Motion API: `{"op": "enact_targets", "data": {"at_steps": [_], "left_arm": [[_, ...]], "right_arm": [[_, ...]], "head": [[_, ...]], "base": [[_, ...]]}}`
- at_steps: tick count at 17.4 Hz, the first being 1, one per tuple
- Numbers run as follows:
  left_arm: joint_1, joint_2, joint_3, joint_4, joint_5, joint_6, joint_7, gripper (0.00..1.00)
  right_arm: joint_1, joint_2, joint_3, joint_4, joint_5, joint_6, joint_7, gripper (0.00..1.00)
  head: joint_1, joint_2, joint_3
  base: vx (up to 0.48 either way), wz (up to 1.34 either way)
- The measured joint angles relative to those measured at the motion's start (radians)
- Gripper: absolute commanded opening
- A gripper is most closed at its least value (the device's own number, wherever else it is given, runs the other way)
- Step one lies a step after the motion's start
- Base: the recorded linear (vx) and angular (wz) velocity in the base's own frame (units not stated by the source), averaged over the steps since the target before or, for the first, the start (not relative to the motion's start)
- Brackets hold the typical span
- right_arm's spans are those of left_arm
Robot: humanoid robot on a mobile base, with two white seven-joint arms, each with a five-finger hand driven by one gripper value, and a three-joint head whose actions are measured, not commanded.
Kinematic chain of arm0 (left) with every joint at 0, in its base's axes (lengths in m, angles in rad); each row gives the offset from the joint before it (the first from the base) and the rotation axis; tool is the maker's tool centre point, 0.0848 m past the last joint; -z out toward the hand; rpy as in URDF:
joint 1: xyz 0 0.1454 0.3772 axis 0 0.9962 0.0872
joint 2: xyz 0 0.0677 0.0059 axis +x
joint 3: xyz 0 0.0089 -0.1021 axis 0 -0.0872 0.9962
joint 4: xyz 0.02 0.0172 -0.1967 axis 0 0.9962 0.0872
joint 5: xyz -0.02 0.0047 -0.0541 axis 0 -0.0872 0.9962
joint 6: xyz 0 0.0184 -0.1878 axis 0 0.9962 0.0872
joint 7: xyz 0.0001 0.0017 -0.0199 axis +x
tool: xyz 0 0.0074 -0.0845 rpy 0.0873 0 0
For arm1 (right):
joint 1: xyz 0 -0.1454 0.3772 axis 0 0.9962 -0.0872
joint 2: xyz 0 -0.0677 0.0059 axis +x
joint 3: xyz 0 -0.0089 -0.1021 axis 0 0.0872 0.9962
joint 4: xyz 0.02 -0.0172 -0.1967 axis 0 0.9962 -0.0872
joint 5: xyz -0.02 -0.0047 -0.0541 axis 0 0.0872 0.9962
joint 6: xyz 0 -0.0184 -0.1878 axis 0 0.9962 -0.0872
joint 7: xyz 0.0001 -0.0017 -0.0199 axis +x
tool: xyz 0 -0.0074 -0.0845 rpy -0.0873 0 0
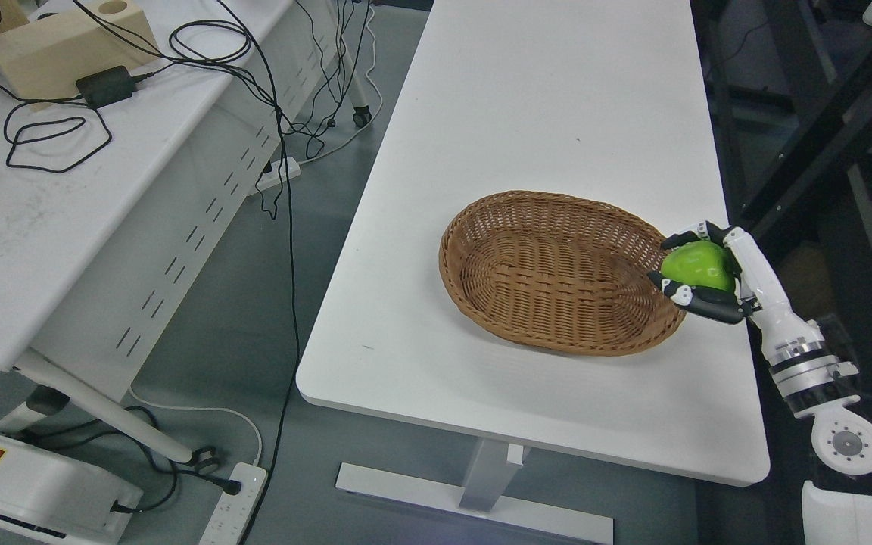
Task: Place green apple on left shelf middle layer
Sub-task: 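Lift the green apple out of the basket with the right hand, then carry the apple in the right hand while driving to the black shelf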
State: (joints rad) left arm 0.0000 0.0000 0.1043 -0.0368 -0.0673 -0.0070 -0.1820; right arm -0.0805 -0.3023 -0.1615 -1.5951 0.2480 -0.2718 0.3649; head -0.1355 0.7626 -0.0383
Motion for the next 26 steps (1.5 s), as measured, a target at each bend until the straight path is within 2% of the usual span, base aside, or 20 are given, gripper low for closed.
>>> {"op": "enact_targets", "data": {"at_steps": [7,19,26], "left_arm": [[0.000,0.000,0.000,0.000,0.000,0.000,0.000,1.00],[0.000,0.000,0.000,0.000,0.000,0.000,0.000,1.00],[0.000,0.000,0.000,0.000,0.001,0.000,0.000,1.00]], "right_arm": [[0.026,0.000,-0.017,-0.024,-0.015,-0.006,0.073,0.00],[0.074,0.001,-0.020,-0.044,-0.019,-0.011,0.093,0.01],[0.079,0.002,0.004,-0.049,-0.019,-0.047,0.153,0.01]], "head": [[0.0000,0.000,0.000],[0.0000,0.000,0.000],[0.0000,0.000,0.000]], "base": [[-0.035,-0.14],[-0.050,-0.14],[-0.154,-0.21]]}}
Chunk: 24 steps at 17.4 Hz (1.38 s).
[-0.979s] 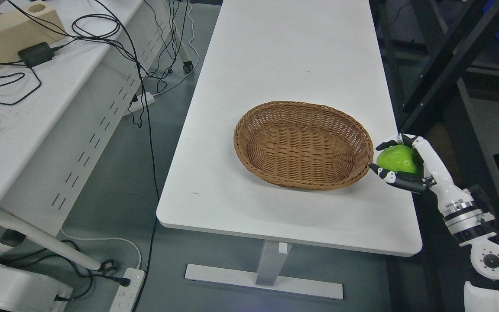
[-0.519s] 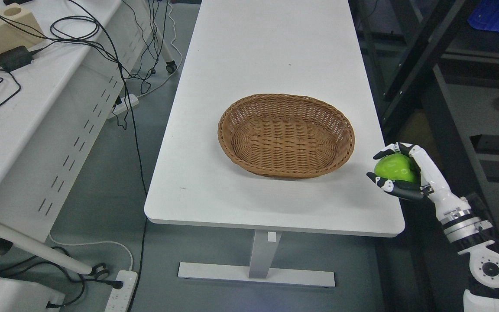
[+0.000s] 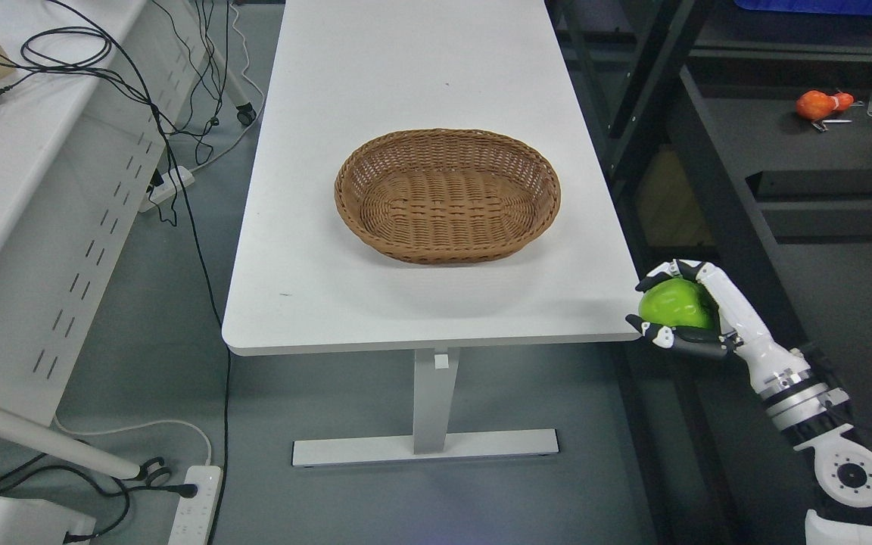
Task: Place green apple on left shelf middle layer
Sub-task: 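Carry the apple in the right hand while driving to the black shelf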
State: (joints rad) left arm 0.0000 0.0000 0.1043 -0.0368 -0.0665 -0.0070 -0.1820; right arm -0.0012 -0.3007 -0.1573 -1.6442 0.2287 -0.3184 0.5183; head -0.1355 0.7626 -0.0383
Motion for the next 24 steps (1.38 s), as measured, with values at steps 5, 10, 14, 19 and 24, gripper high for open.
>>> {"op": "enact_targets", "data": {"at_steps": [5,10,14,19,24], "left_arm": [[0.000,0.000,0.000,0.000,0.000,0.000,0.000,1.00],[0.000,0.000,0.000,0.000,0.000,0.000,0.000,1.00],[0.000,0.000,0.000,0.000,0.000,0.000,0.000,1.00],[0.000,0.000,0.000,0.000,0.000,0.000,0.000,1.00],[0.000,0.000,0.000,0.000,0.000,0.000,0.000,1.00]], "right_arm": [[0.037,0.002,0.042,-0.003,0.000,-0.018,0.020,0.01],[0.083,0.008,0.090,-0.006,0.000,-0.028,0.021,0.01],[0.100,0.012,0.114,-0.008,0.000,-0.028,0.024,0.01],[0.107,0.014,0.131,-0.009,0.001,-0.028,0.018,0.01],[0.111,0.016,0.133,-0.010,0.001,-0.031,0.016,0.01]], "head": [[0.0000,0.000,0.000],[0.0000,0.000,0.000],[0.0000,0.000,0.000],[0.0000,0.000,0.000],[0.0000,0.000,0.000]], "base": [[-0.229,0.00],[-0.257,0.09],[-0.265,0.07],[-0.255,0.00],[-0.264,-0.16]]}}
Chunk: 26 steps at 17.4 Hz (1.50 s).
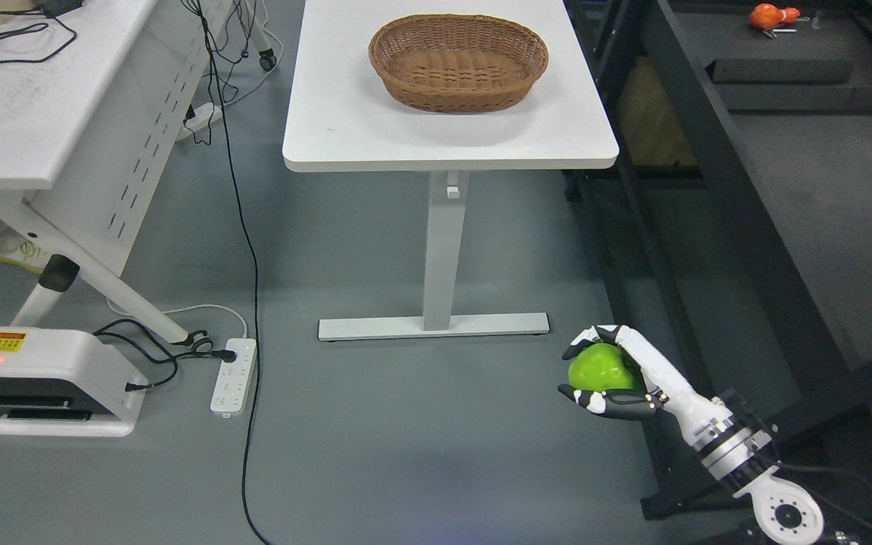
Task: Place green apple on left shelf middle layer
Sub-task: 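Carry the apple in the right hand while driving to the black shelf, then lower the green apple onto the shelf layer beside the fruits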
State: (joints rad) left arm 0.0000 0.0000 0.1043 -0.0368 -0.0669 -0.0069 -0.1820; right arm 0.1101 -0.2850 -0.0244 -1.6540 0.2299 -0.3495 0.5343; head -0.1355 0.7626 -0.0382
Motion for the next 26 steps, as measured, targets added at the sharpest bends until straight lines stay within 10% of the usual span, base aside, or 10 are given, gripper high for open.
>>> {"op": "enact_targets", "data": {"at_steps": [26], "left_arm": [[0.000,0.000,0.000,0.000,0.000,0.000,0.000,1.00]], "right_arm": [[-0.340,-0.106,-0.156,0.078,0.336,0.223,-0.105,0.01]], "head": [[0.0000,0.000,0.000]], "base": [[-0.079,-0.66]]}}
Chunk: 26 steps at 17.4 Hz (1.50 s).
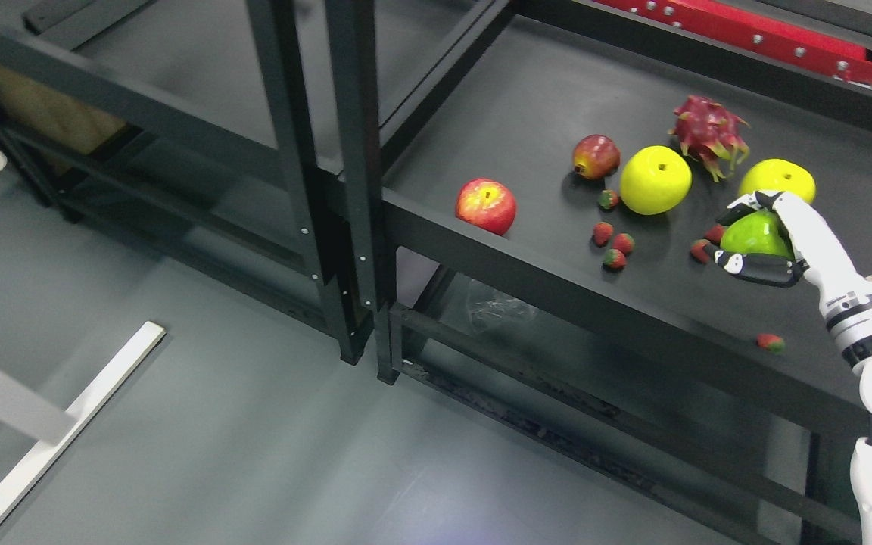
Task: Place green apple on left shelf middle layer
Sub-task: 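Lower the green apple onto the shelf layer beside the fruits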
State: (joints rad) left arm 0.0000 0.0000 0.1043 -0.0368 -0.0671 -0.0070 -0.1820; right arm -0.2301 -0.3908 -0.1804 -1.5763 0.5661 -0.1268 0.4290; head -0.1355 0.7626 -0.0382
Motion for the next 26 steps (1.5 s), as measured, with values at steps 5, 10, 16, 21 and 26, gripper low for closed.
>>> {"op": "enact_targets", "data": {"at_steps": [5,10,16,21,26], "left_arm": [[0.000,0.000,0.000,0.000,0.000,0.000,0.000,1.00],[0.000,0.000,0.000,0.000,0.000,0.000,0.000,1.00],[0.000,0.000,0.000,0.000,0.000,0.000,0.000,1.00],[0.000,0.000,0.000,0.000,0.000,0.000,0.000,1.00],[0.000,0.000,0.000,0.000,0.000,0.000,0.000,1.00]], "right_arm": [[-0.070,-0.003,0.043,0.066,0.079,0.017,0.000,0.01],[-0.124,0.020,0.102,0.152,0.129,0.019,-0.001,0.01],[-0.170,0.063,0.141,0.264,0.149,0.020,-0.004,0.02],[-0.181,0.100,0.177,0.333,0.153,0.033,-0.005,0.69],[-0.185,0.140,0.194,0.374,0.134,0.136,-0.001,0.96]], "head": [[0.0000,0.000,0.000],[0.0000,0.000,0.000],[0.0000,0.000,0.000],[0.0000,0.000,0.000],[0.0000,0.000,0.000]], "base": [[0.124,-0.39],[0.204,-0.28],[0.145,-0.18],[0.045,-0.09],[0.025,-0.04]]}}
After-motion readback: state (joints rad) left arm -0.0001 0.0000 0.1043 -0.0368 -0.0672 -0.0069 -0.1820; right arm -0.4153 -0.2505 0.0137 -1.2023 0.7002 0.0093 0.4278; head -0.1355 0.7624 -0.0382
